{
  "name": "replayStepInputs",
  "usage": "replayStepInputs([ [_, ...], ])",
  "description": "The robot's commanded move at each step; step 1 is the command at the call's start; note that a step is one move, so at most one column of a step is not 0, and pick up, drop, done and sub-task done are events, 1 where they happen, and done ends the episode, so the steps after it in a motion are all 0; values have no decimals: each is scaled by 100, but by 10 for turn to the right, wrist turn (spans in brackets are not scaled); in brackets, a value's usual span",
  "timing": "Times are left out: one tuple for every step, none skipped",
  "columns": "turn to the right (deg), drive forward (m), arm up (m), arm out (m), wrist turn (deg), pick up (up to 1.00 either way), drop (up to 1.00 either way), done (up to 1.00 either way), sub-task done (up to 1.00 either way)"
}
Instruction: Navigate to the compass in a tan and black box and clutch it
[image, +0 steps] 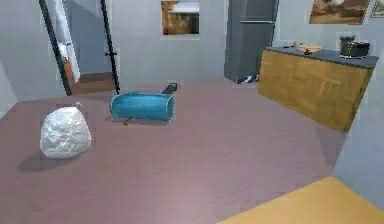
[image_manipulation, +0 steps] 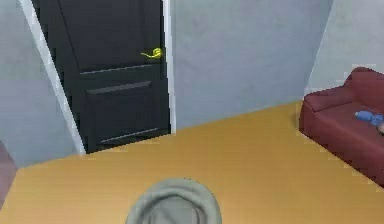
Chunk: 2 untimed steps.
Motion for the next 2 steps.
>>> replayStepInputs([
  [0,60,0,0,0,0,0,0,0],
  [120,0,0,0,0,0,0,0,0],
])
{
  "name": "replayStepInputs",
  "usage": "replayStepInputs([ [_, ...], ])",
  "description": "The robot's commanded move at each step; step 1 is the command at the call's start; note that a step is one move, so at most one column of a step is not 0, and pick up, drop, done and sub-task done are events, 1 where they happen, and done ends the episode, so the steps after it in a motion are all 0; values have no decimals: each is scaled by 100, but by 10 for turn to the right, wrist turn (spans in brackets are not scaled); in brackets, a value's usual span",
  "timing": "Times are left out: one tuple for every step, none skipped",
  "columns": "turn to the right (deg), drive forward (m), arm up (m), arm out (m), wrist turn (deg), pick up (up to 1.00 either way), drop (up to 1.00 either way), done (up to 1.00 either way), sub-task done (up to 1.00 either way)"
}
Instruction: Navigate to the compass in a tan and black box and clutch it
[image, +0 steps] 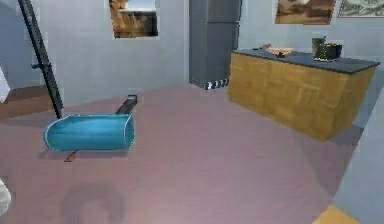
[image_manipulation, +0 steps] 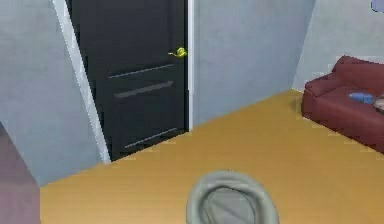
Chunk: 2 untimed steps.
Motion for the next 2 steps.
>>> replayStepInputs([
  [0,100,0,0,0,0,0,0,0],
  [0,100,0,0,0,0,0,0,0],
])
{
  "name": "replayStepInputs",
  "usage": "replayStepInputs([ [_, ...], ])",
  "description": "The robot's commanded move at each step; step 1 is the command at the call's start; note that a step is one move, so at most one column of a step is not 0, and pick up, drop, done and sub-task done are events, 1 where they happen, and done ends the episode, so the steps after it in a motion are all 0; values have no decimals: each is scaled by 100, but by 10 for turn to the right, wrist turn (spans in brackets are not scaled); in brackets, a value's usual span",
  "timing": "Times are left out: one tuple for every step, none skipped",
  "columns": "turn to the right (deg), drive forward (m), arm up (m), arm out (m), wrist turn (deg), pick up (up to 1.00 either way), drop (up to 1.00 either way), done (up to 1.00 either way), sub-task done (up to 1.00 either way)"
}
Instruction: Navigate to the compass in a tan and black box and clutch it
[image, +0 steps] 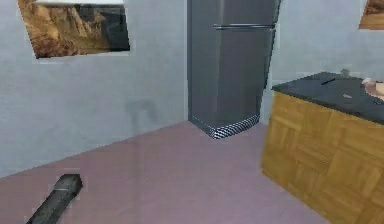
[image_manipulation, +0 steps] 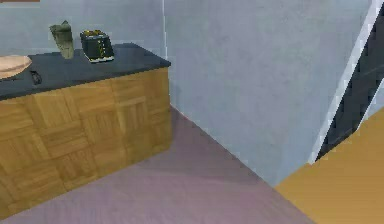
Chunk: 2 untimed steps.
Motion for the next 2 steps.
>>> replayStepInputs([
  [0,100,0,0,0,0,0,0,0],
  [30,0,0,0,0,0,0,0,0],
])
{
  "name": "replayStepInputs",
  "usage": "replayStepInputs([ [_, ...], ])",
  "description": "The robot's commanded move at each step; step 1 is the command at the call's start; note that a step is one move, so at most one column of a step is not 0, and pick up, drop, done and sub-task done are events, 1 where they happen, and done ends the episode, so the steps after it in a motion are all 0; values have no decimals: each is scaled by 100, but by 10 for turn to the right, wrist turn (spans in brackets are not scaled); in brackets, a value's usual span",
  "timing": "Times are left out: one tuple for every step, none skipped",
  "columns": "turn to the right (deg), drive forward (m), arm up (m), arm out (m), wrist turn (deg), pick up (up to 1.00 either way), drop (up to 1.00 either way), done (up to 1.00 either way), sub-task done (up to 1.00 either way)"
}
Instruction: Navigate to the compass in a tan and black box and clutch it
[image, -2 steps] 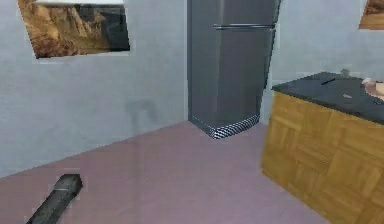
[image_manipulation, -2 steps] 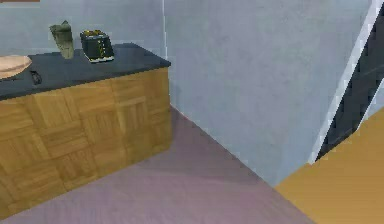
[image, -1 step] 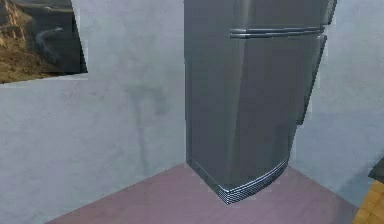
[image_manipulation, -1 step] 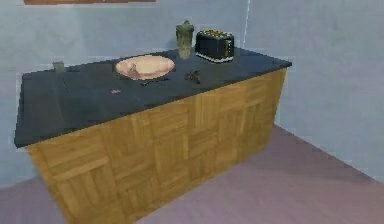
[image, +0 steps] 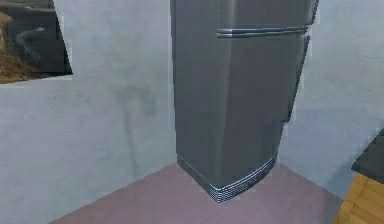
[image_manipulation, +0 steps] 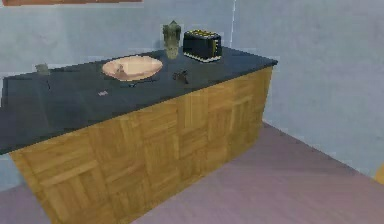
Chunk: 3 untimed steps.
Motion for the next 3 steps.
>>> replayStepInputs([
  [0,55,0,0,0,0,0,0,0],
  [-150,0,0,0,0,0,0,0,0],
  [450,0,0,0,0,0,0,0,0],
])
